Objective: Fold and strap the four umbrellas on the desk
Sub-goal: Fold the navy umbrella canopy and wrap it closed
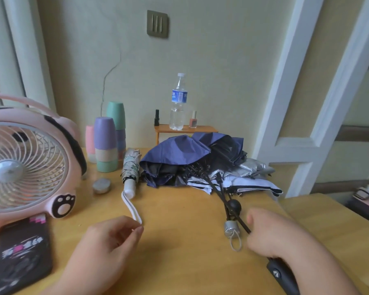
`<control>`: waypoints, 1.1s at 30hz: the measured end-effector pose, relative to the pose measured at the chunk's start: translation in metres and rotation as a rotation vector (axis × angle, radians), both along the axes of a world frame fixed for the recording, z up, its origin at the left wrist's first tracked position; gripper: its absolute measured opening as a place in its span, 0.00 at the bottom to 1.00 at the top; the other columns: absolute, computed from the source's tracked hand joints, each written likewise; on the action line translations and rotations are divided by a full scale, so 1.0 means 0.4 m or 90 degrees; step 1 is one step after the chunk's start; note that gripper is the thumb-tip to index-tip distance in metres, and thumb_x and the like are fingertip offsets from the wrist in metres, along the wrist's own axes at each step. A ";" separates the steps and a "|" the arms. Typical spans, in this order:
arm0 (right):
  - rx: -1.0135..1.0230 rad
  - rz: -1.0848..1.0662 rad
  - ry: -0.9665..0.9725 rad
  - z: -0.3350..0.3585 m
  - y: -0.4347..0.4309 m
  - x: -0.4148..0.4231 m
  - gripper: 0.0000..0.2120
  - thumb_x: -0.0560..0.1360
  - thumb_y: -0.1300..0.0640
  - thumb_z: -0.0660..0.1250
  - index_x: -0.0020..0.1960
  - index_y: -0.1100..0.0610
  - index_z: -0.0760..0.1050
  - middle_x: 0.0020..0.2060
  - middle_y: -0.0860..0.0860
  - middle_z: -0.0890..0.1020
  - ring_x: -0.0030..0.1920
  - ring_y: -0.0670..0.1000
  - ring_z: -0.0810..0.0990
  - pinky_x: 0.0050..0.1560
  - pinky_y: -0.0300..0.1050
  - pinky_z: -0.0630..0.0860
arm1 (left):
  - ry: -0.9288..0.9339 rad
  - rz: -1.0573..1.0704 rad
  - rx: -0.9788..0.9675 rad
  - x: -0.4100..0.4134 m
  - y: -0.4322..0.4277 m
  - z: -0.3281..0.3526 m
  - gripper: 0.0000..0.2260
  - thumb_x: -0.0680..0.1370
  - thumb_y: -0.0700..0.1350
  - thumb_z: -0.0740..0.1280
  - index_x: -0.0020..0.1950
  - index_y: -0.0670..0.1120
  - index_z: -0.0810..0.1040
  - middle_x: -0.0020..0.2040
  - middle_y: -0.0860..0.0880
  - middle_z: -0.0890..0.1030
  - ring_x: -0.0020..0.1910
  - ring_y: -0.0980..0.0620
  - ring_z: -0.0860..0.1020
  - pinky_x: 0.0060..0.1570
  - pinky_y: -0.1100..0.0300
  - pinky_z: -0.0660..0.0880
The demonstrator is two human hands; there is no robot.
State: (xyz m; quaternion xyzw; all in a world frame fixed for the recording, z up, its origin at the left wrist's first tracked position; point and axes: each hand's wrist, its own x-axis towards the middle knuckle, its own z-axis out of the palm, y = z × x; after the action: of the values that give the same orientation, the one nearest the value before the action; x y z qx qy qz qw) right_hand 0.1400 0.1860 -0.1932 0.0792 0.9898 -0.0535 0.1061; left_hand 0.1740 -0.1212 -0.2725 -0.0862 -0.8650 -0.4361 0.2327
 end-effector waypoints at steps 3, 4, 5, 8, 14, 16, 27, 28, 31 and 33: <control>0.042 -0.007 -0.069 -0.027 0.010 0.022 0.18 0.71 0.63 0.60 0.60 0.53 0.66 0.44 0.49 0.77 0.46 0.50 0.81 0.40 0.44 0.75 | 0.036 -0.008 -0.042 0.006 0.006 -0.004 0.08 0.76 0.45 0.75 0.40 0.58 0.82 0.32 0.57 0.80 0.31 0.55 0.78 0.34 0.58 0.76; 0.030 -0.008 -0.057 -0.038 0.014 0.024 0.18 0.72 0.64 0.60 0.60 0.54 0.65 0.44 0.50 0.77 0.47 0.51 0.82 0.38 0.44 0.74 | 0.048 -0.019 -0.055 0.008 0.011 -0.003 0.08 0.77 0.47 0.74 0.40 0.58 0.81 0.33 0.58 0.80 0.32 0.55 0.78 0.35 0.57 0.76; -0.002 -0.010 -0.032 -0.051 0.020 0.024 0.21 0.72 0.65 0.59 0.64 0.53 0.63 0.43 0.51 0.78 0.45 0.52 0.82 0.38 0.46 0.76 | 0.064 -0.035 -0.071 0.014 0.018 -0.001 0.06 0.77 0.50 0.72 0.42 0.59 0.81 0.34 0.58 0.80 0.33 0.56 0.78 0.35 0.57 0.77; -0.278 0.013 0.081 -0.063 0.017 0.032 0.35 0.73 0.68 0.59 0.72 0.39 0.58 0.39 0.53 0.80 0.32 0.54 0.83 0.34 0.52 0.82 | 0.110 -0.100 -0.119 0.035 0.048 0.012 0.05 0.77 0.56 0.67 0.49 0.58 0.82 0.39 0.62 0.80 0.36 0.60 0.79 0.36 0.63 0.76; -0.733 0.104 0.002 -0.030 -0.063 0.101 0.08 0.76 0.61 0.71 0.52 0.52 0.85 0.41 0.55 0.82 0.40 0.53 0.81 0.49 0.59 0.81 | 0.102 -0.256 -0.248 0.074 0.161 0.037 0.26 0.77 0.52 0.69 0.73 0.63 0.65 0.64 0.67 0.68 0.59 0.66 0.73 0.56 0.67 0.73; -0.878 0.169 -0.070 -0.023 -0.071 0.122 0.19 0.74 0.52 0.76 0.58 0.64 0.80 0.46 0.56 0.80 0.47 0.53 0.79 0.54 0.55 0.74 | 0.061 -0.268 -0.222 0.080 0.197 0.042 0.36 0.75 0.50 0.72 0.77 0.66 0.55 0.69 0.67 0.63 0.63 0.66 0.70 0.59 0.64 0.74; -0.536 0.220 0.557 0.156 -0.096 0.113 0.10 0.74 0.45 0.75 0.51 0.48 0.81 0.50 0.42 0.79 0.51 0.36 0.76 0.47 0.21 0.66 | -0.014 -0.172 0.009 0.133 0.245 0.057 0.42 0.77 0.46 0.73 0.81 0.61 0.50 0.73 0.64 0.64 0.64 0.66 0.72 0.55 0.69 0.74; -0.573 0.217 0.585 0.187 -0.104 0.095 0.09 0.74 0.46 0.75 0.50 0.48 0.81 0.50 0.42 0.79 0.50 0.37 0.77 0.48 0.23 0.67 | -0.010 -0.159 0.009 0.130 0.241 0.069 0.39 0.77 0.46 0.73 0.80 0.60 0.52 0.72 0.63 0.65 0.64 0.67 0.72 0.54 0.70 0.74; -0.872 0.240 0.596 0.310 -0.128 0.046 0.07 0.76 0.59 0.74 0.44 0.54 0.77 0.41 0.47 0.80 0.42 0.45 0.80 0.44 0.31 0.75 | 0.018 -0.123 0.026 0.119 0.229 0.129 0.32 0.78 0.47 0.72 0.77 0.61 0.59 0.68 0.63 0.69 0.60 0.68 0.73 0.51 0.72 0.73; -0.974 0.278 0.633 0.411 -0.140 0.017 0.10 0.76 0.62 0.74 0.42 0.54 0.74 0.38 0.51 0.79 0.42 0.51 0.80 0.47 0.41 0.79 | 0.041 -0.112 0.046 0.106 0.222 0.197 0.29 0.78 0.47 0.72 0.72 0.65 0.62 0.64 0.64 0.72 0.55 0.67 0.76 0.50 0.72 0.73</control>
State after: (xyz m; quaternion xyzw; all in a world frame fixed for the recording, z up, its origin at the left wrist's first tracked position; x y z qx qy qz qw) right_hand 0.1468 0.1301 -0.0286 -0.2316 0.6102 -0.6966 -0.2980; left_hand 0.2164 -0.0324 -0.1938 -0.1675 -0.8299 -0.4828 0.2238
